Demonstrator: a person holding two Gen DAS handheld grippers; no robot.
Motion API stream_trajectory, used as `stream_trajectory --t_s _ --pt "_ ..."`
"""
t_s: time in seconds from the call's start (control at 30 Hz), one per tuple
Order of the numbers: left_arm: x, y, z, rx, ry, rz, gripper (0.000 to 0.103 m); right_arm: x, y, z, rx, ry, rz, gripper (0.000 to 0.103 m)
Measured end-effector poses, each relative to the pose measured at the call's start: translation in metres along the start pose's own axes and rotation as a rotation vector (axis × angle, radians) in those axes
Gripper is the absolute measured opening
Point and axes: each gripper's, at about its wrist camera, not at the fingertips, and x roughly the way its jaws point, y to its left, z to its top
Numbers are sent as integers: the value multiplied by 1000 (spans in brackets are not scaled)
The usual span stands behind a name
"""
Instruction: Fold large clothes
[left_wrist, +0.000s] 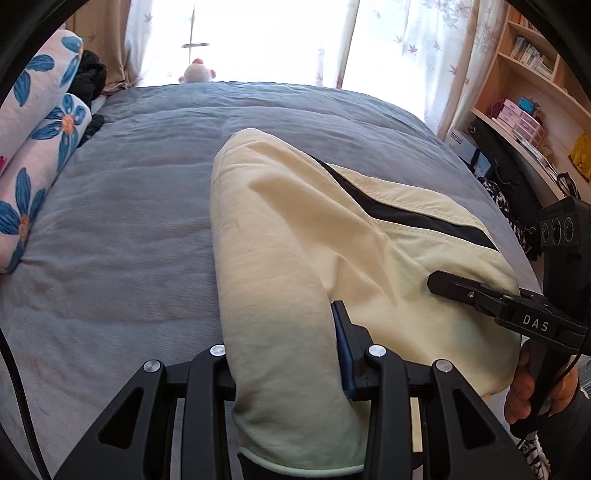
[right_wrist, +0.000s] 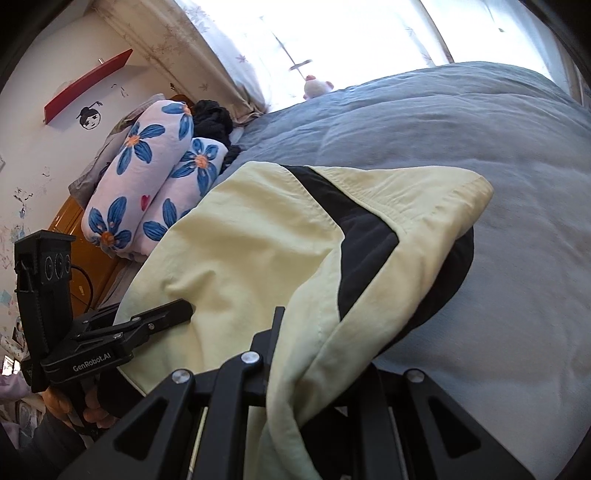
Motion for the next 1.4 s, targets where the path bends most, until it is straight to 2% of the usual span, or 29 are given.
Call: stream_trajectory --t_s 0.2,0.4,0.57,0.83,1.03,1.13,1.2,1.23,1.27,1.3,1.33,1.4 --pt "-8 51 38 1 -30 28 34 29 33 34 -30 -30 12 11" --pt "-10 88 84 38 -100 75 34 59 54 82 -41 -83 26 11" --pt "-2 118 127 49 -144 81 34 83 64 126 -56 -137 28 11" --pt "45 155 189 85 -170 62 34 126 49 175 -72 -194 -9 10" --pt "115 190 213 77 -137 88 36 198 8 194 -13 -181 6 11" --pt "168 216 204 54 -86 143 45 251 -21 183 37 -127 -37 12" --pt "217 236 188 32 23 226 50 291 -39 170 81 -20 -85 15" --pt "234 241 179 27 62 262 63 307 -45 162 94 29 -121 34" --pt "241 247 170 15 33 314 81 317 -51 152 105 44 -135 38" --pt "238 249 164 2 -35 357 88 315 -52 149 107 26 -129 39" --pt "236 250 161 -9 -66 369 91 313 -52 147 108 17 -127 43" --pt "234 254 157 -31 -69 358 91 306 -52 146 107 36 -130 44"
